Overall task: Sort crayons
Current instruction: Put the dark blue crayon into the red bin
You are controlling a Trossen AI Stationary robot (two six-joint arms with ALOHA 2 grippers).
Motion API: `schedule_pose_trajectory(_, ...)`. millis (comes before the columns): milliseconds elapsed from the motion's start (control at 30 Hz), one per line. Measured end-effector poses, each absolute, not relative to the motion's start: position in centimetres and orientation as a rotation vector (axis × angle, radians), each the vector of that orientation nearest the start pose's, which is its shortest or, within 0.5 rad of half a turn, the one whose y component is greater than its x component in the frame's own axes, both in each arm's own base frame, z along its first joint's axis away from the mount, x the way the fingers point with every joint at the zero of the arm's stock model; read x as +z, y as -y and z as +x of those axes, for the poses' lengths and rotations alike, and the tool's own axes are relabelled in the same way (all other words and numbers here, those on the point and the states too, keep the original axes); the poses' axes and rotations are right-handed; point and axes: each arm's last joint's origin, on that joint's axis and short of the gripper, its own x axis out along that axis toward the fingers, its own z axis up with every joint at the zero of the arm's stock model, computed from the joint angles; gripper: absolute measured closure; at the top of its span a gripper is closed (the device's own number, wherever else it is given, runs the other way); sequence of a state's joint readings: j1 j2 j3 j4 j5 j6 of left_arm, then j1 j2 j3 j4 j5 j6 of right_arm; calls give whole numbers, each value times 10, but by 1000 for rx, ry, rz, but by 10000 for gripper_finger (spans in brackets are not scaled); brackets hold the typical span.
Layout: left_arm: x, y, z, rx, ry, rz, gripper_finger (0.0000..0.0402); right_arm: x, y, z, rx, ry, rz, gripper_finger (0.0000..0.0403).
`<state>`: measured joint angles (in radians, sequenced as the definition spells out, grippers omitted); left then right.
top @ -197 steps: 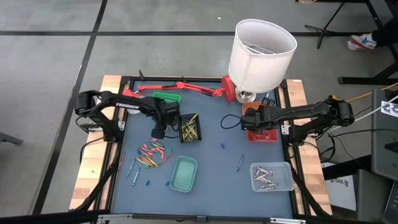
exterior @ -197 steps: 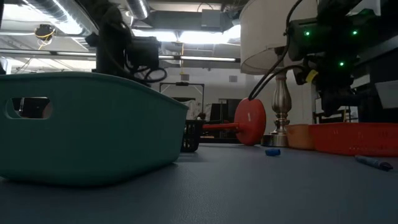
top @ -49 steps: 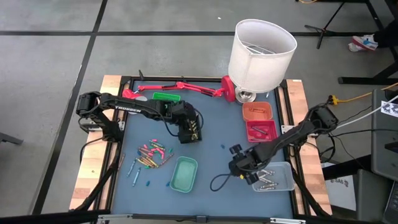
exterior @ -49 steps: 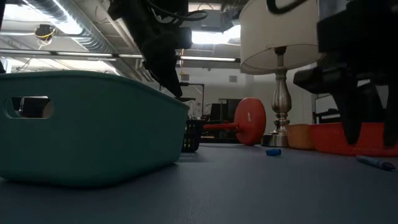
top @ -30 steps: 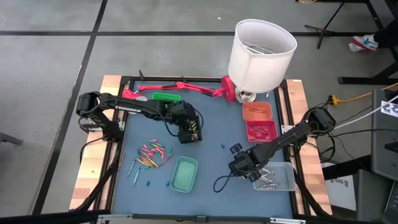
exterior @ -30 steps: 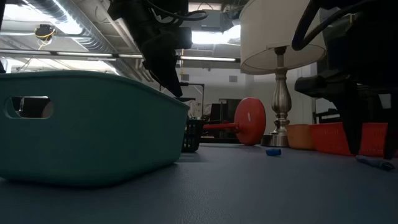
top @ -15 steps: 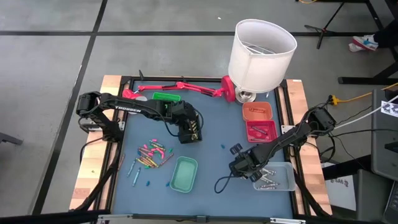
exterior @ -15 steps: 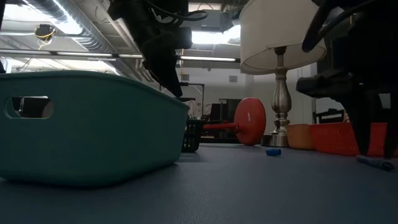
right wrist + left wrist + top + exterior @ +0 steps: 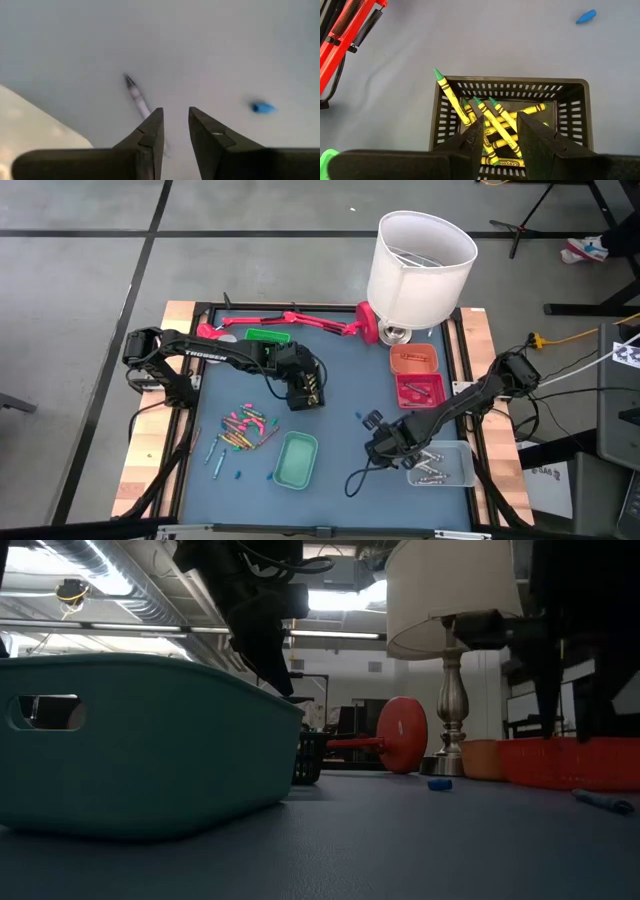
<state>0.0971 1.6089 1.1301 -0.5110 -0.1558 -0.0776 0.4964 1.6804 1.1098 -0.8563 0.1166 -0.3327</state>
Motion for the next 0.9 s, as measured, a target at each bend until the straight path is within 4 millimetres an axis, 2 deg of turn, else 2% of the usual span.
schedule_pose_trajectory(100, 227, -36, 326, 270, -982, -42, 301, 190, -133, 265, 528, -1364, -766, 315)
schedule_pose_trajectory(400, 227, -36, 326, 271, -982, -42, 301, 189, -102, 263, 508, -1541, -744, 315)
schedule_pose_trajectory(600, 227, -36, 326, 271, -982, -43, 301, 175, -86, 259, 560, -1576, -784, 315)
schedule_pose_trajectory(900, 227, -36, 326, 270, -982, -42, 301, 166, -88, 260, 597, -1521, -728, 315)
